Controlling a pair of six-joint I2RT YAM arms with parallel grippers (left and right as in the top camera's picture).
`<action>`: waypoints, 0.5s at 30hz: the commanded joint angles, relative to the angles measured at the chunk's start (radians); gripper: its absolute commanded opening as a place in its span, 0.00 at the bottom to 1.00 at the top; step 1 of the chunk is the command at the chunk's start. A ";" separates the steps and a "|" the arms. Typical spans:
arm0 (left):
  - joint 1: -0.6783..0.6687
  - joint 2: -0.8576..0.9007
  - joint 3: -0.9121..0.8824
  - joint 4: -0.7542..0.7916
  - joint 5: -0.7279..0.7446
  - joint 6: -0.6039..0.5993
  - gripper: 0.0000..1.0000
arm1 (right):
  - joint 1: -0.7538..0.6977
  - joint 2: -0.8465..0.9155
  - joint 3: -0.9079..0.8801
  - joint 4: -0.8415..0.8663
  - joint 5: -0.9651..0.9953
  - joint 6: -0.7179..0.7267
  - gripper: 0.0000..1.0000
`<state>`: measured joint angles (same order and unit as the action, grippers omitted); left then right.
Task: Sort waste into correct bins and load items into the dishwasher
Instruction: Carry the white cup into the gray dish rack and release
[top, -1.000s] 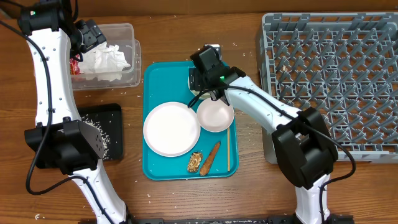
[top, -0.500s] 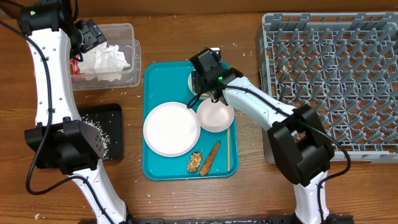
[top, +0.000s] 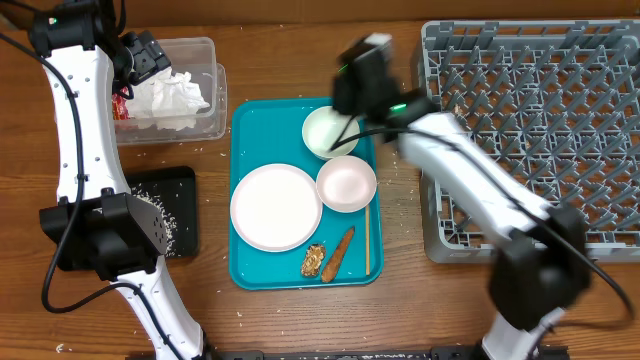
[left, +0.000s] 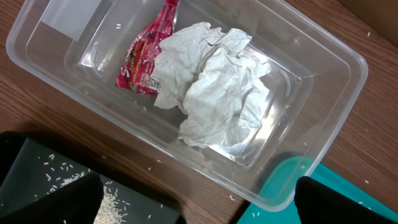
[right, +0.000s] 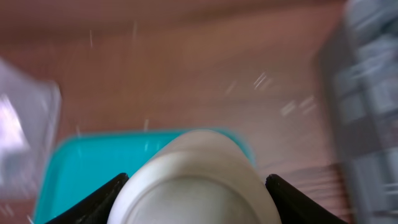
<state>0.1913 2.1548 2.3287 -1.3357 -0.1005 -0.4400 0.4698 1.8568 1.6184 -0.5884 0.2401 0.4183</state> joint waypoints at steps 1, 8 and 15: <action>-0.005 -0.028 -0.003 0.002 0.004 -0.013 1.00 | -0.159 -0.138 0.040 -0.021 0.030 -0.007 0.64; -0.005 -0.028 -0.003 0.002 0.004 -0.013 1.00 | -0.563 -0.179 0.039 -0.095 0.019 -0.029 0.65; -0.005 -0.028 -0.003 0.002 0.004 -0.013 1.00 | -0.842 -0.119 0.037 -0.176 -0.078 -0.032 0.65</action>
<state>0.1913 2.1548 2.3287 -1.3357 -0.1005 -0.4397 -0.3096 1.7103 1.6520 -0.7544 0.2260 0.3950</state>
